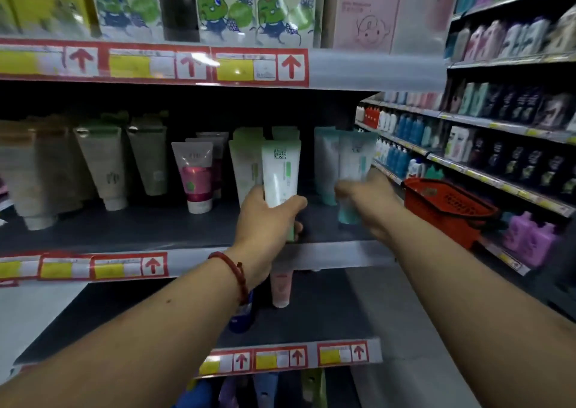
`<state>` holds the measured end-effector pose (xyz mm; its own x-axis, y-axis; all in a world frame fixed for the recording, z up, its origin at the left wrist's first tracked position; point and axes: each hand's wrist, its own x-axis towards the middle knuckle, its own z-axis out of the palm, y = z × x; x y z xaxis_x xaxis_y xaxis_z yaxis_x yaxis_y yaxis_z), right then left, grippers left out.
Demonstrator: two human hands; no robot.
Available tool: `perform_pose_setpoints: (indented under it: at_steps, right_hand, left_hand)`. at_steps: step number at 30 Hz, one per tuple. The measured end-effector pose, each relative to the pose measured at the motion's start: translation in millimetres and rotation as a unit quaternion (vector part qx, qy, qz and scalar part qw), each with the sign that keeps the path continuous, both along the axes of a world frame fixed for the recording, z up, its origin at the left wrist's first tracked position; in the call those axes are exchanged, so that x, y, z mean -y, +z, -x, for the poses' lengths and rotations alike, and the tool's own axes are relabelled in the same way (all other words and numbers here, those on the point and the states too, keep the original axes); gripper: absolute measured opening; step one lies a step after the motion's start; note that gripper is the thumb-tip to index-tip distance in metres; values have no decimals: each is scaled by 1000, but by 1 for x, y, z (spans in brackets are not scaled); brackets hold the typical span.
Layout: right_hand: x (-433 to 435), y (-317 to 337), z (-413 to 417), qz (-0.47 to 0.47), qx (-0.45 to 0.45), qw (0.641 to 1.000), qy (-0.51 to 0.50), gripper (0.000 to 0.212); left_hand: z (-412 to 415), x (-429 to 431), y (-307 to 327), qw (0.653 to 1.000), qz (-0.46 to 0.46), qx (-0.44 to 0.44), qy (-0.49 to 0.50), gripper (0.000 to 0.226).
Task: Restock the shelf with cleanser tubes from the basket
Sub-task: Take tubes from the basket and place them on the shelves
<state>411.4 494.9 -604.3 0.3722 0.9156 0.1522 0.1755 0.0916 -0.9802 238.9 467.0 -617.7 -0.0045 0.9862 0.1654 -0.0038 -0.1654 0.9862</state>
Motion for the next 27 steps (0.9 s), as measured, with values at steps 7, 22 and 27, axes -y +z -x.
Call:
perform_pose_setpoints:
  at_steps: [7,22,27]
  right_hand:
    - [-44,-10,-4,-12,-7,1000,-9,39]
    - [-54,-31,-18,12,39,999,2,38]
    - [-57,-36,-21,9,12,1000,17,42]
  left_hand:
    - [-14,-34,-4,998,-6,-45,-30,32]
    - [-53,-86,-3,979,-24,-156,132,43]
    - [-69,-108,2,963,24,-198,179,49]
